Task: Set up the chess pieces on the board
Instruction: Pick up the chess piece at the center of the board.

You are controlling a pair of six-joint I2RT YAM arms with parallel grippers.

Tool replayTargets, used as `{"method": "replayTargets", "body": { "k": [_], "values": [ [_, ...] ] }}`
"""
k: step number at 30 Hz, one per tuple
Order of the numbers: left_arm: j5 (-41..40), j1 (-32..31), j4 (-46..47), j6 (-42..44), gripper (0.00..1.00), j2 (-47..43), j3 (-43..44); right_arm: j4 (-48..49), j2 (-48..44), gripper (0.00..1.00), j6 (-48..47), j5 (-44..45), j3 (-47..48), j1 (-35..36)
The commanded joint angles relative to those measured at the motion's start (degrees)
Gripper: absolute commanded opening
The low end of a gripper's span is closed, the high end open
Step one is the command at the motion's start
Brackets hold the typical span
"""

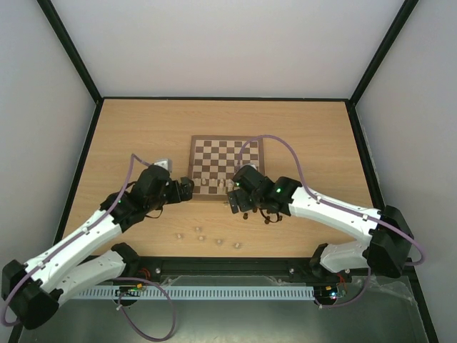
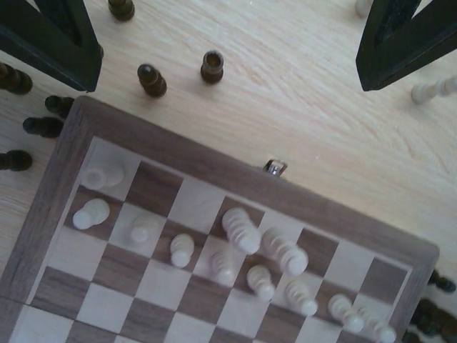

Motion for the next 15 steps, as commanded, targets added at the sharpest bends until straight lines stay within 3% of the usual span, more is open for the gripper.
{"method": "replayTargets", "body": {
  "k": [1, 9, 15],
  "values": [
    [-0.39, 0.37, 6.45, -0.07, 1.00, 4.73, 0.13, 6.39, 0.70, 0.98, -2.45, -3.73, -1.28, -3.76],
    [1.51, 1.04, 10.83, 0.64, 1.00, 12.33, -0.28, 11.10, 1.76, 0.99, -4.25, -6.04, -3.16, -5.73],
    [1.98, 0.95, 12.41, 0.71, 1.00, 9.37, -3.58, 12.60, 0.13, 0.99, -3.56, -8.75, -7.61, -5.79]
  ]
}}
